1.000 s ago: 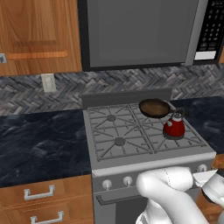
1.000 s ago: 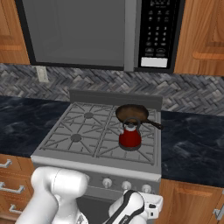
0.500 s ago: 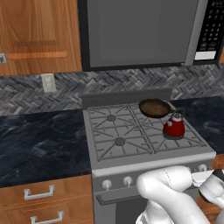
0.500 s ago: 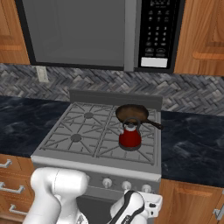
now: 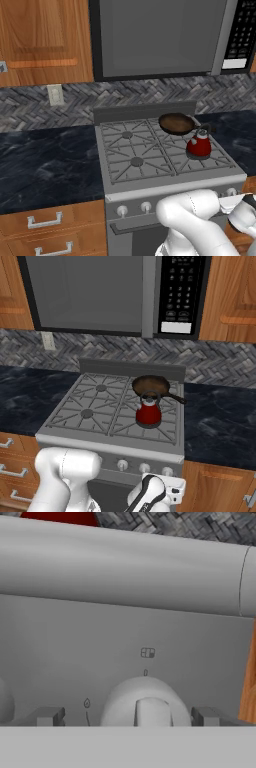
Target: Pick the kettle from the counter and place it on a stove burner. Then turn the burner on.
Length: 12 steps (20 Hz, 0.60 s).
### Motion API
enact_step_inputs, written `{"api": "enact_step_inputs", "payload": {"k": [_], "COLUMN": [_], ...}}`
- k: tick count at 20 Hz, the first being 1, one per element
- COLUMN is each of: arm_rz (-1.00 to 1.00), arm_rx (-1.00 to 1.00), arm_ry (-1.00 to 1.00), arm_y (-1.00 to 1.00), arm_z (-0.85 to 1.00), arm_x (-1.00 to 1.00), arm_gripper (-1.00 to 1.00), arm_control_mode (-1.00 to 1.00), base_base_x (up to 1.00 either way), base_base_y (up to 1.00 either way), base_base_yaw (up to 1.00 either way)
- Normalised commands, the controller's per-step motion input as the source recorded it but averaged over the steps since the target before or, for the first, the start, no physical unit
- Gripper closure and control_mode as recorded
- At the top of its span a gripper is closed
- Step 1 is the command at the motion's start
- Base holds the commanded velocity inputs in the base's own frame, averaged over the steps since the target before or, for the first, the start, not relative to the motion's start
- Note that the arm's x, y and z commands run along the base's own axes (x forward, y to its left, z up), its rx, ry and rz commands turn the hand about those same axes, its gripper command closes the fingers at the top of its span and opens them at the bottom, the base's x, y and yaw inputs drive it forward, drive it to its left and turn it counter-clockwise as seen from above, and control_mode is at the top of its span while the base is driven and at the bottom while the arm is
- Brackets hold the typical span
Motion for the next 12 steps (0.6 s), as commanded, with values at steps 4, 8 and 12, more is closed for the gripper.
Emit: {"api": "enact_step_inputs", "payload": {"k": [4, 8, 12], "arm_rz": [0.0, 0.0, 0.0], "arm_rx": [0.0, 0.0, 0.0], "arm_ry": [0.0, 0.03, 0.06], "arm_y": [-0.04, -0.01, 0.0], "arm_z": [-0.11, 0.0, 0.0], "arm_x": [0.14, 0.04, 0.0], "arm_gripper": [1.0, 1.0, 1.0], "arm_control_mode": [-1.0, -1.0, -1.0], "base_base_x": [0.0, 0.0, 0.0], "base_base_y": [0.0, 0.0, 0.0], "base_base_yaw": [0.0, 0.0, 0.0]}}
